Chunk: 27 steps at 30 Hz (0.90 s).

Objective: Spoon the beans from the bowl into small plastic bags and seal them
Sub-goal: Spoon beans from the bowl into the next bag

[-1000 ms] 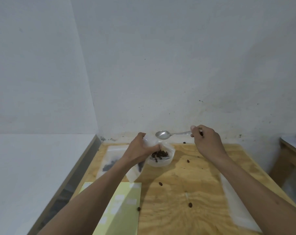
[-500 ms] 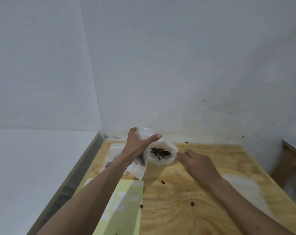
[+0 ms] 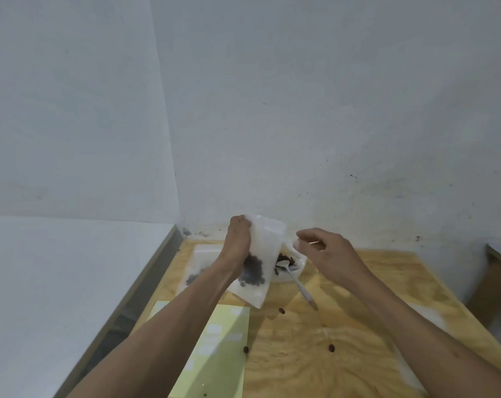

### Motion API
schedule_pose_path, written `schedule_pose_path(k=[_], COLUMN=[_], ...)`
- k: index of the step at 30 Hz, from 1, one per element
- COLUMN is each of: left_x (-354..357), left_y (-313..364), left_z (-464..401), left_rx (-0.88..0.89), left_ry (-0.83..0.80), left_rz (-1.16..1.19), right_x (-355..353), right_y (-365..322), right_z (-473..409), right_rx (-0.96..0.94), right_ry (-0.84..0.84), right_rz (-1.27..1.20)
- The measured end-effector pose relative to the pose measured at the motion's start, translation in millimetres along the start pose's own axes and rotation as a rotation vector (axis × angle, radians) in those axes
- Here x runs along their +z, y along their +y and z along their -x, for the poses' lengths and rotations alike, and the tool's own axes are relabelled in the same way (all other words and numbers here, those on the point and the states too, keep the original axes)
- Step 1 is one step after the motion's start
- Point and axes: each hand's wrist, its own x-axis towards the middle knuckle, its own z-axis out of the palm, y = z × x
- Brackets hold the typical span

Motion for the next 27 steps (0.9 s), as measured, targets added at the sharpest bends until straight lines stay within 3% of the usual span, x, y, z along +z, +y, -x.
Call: schedule_pose_path(k=[7,11,17,27], left_x=[5,-1,1,10], left_y=[1,2,6,5], left_z=[12,11,17,23], left_rx=[0.126,0.160,0.201,0.206], left_ry=[-0.004,-0.036,-0.106,-0.164], left_rz=[0.025,0.015,0.013,-0.065], right_x=[9,3,-8,-10], right_y=[-20,-21,-32,-26], right_z=[-18,-19,-20,-21], right_rx=[0.166,0.183,0.111,0.020], right_ry=[0.073,0.073,-0.077,-0.080], right_rz=[-0.400,-0.397,-0.299,-0.096])
